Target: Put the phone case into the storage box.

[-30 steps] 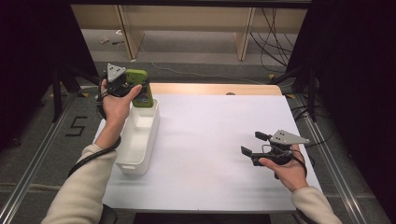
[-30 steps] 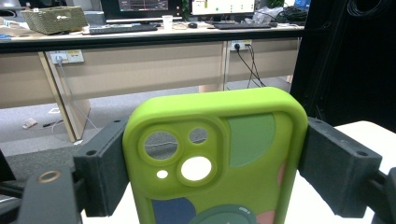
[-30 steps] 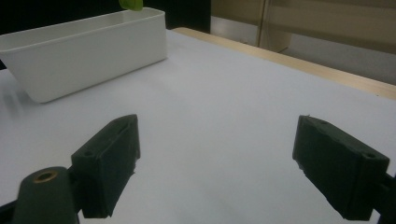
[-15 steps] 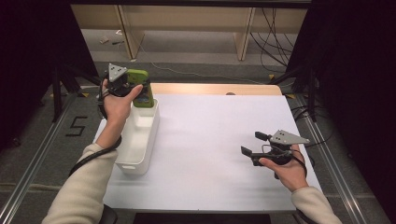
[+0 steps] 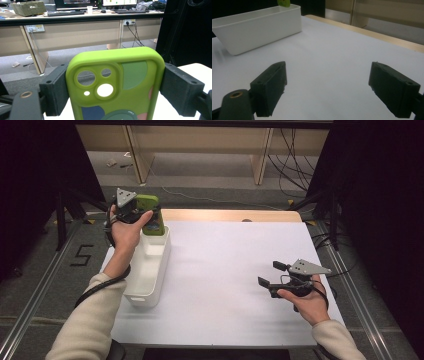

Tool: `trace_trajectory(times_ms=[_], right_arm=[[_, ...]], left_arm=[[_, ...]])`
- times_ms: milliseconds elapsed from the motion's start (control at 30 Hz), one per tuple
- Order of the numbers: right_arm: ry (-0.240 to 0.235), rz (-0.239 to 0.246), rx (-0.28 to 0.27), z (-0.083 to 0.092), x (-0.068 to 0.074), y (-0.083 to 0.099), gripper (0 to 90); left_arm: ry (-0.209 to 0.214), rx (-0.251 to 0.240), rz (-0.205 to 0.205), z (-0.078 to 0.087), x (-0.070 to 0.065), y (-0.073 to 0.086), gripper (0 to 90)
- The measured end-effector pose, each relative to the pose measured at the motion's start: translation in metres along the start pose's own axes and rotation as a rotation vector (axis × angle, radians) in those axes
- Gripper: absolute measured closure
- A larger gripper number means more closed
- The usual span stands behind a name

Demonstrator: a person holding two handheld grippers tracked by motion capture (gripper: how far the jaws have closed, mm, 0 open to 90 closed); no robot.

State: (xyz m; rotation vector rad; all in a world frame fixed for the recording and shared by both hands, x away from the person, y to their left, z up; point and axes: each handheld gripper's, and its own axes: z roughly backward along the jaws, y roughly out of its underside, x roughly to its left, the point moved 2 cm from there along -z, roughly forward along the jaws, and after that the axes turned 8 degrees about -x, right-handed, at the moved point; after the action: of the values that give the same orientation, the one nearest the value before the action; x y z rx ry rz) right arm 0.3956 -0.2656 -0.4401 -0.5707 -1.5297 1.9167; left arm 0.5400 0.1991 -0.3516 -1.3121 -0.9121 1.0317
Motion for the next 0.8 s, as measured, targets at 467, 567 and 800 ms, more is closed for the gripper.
trace_trajectory(times_ms=[467,567,800], right_arm=[[-0.003,-0.001,-0.007,-0.0002,0.0001,-0.0003,16.0],[-0.003,-0.002,-0.007,-0.0003,-0.0001,-0.0004,16.0],[-0.003,-0.002,-0.007,0.0000,-0.0001,-0.0004,16.0]], left_arm=[[-0.003,0.003,0.003,-0.0022,0.0004,0.0011,16.5],[-0.004,0.003,0.005,-0.0026,0.0010,0.0011,16.5],[-0.008,0.011,-0.005,-0.0047,0.0012,0.0031,16.5]])
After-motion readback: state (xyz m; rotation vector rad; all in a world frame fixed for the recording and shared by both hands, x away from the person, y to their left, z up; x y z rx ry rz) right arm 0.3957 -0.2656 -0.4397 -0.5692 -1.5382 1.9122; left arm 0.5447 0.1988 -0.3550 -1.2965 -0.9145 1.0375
